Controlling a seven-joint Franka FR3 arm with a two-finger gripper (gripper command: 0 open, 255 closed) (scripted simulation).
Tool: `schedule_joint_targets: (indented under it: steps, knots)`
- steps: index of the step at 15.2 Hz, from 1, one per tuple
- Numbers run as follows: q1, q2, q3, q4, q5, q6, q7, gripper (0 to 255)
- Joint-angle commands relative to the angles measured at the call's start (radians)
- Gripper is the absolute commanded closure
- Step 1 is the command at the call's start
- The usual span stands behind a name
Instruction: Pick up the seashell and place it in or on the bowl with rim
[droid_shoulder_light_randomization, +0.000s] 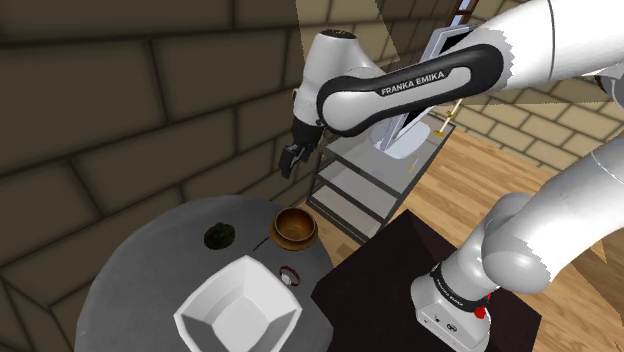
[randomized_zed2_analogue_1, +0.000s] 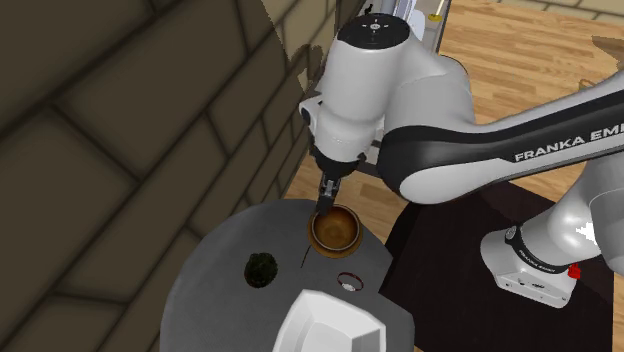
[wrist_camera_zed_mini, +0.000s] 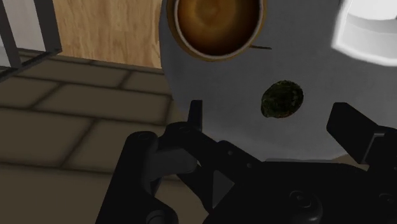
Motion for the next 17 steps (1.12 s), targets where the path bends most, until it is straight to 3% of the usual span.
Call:
schedule_joint_targets:
  steps: [1,9,17]
  knots:
    - [0.010,0.073,0.016,0.036,-0.020,0.029,0.006,0]
    - [0.070,0.362,0.052,0.182,-0.135,0.124,0.051,0]
    - [0.168,0.649,0.044,0.383,-0.248,0.158,0.083,0]
